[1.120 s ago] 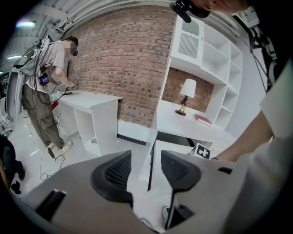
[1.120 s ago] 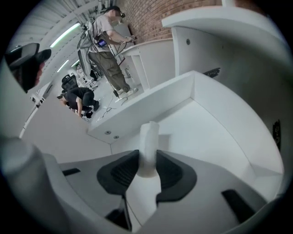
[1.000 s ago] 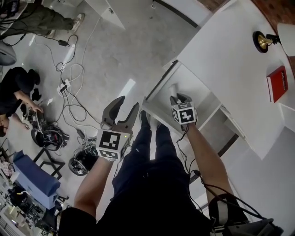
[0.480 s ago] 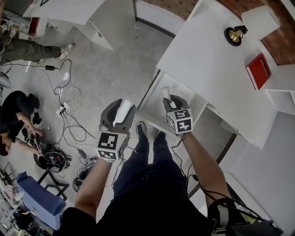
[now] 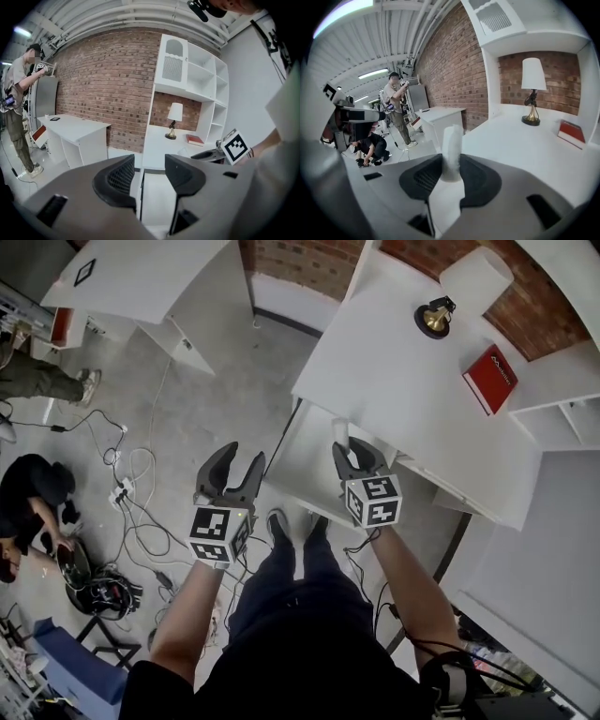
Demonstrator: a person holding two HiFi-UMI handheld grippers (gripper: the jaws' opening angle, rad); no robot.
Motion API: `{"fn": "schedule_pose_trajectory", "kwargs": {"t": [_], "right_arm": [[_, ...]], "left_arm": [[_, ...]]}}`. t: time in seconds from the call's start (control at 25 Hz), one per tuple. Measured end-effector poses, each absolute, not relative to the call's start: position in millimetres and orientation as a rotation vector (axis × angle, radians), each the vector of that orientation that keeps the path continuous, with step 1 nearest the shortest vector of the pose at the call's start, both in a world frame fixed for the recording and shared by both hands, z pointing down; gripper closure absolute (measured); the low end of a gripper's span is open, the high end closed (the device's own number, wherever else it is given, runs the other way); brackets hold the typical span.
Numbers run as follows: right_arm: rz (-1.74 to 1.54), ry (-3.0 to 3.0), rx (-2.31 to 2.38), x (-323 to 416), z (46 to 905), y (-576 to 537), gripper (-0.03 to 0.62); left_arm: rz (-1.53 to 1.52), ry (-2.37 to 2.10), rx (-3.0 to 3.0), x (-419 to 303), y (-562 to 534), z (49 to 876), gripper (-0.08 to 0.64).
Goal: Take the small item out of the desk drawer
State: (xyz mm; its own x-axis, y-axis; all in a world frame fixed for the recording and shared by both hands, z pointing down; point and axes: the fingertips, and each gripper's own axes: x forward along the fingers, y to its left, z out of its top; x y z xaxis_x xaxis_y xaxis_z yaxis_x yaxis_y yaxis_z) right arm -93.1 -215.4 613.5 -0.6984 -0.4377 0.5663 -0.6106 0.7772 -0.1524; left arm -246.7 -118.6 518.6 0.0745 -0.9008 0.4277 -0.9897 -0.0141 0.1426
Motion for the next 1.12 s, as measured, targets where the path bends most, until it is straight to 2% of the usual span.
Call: {"fn": "schedule_pose_trajectory", "kwargs": {"t": [0.64,1.12], "right_arm": [[0.374,-2.515,1.268,3,456,-254,0.474],[0.33,-2.354,1.664,127,408,-275,0.474]], "left_arm": [[0.198,-1.955,2.145,-251,-159,411,0.359],[0.183,-1.981,2.339,-240,-216,347,0.359]]}}
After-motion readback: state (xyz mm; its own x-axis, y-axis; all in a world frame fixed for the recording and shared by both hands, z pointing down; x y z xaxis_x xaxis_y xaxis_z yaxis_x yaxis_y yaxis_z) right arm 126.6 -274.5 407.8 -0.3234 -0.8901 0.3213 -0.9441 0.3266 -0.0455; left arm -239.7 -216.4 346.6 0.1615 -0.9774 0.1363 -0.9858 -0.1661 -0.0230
